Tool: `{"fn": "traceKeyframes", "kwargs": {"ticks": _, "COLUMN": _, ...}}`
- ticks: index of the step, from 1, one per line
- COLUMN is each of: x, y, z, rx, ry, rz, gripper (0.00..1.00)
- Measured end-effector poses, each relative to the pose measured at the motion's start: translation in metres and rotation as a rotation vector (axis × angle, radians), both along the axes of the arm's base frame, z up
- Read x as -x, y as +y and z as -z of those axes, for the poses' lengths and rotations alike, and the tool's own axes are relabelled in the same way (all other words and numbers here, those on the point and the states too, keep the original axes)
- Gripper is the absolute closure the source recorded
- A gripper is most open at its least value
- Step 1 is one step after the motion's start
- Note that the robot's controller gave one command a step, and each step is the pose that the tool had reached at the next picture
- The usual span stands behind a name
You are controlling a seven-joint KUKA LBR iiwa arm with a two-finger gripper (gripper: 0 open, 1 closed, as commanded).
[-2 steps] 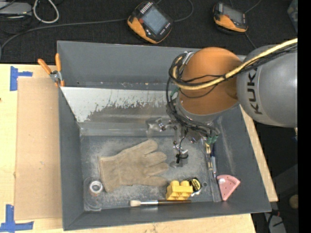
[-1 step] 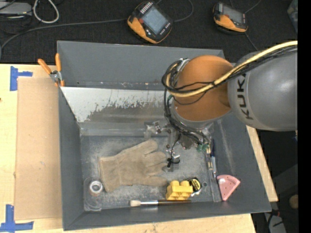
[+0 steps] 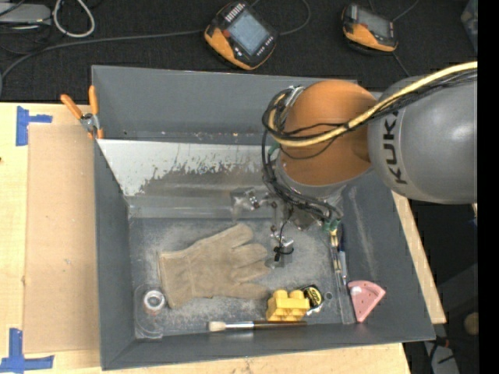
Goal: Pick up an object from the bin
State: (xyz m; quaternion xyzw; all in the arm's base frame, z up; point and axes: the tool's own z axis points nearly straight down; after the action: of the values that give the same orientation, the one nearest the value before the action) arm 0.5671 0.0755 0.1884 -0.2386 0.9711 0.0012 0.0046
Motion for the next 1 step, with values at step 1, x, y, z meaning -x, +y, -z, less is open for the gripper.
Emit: {"fn": "traceKeyframes", "kwargs": {"ticks": 1, "x": 0.0005, "y": 0.0210, "z": 0.0327, "rx": -0.003, "ry": 0.005, "rz": 0.169, "gripper": 0.00}}
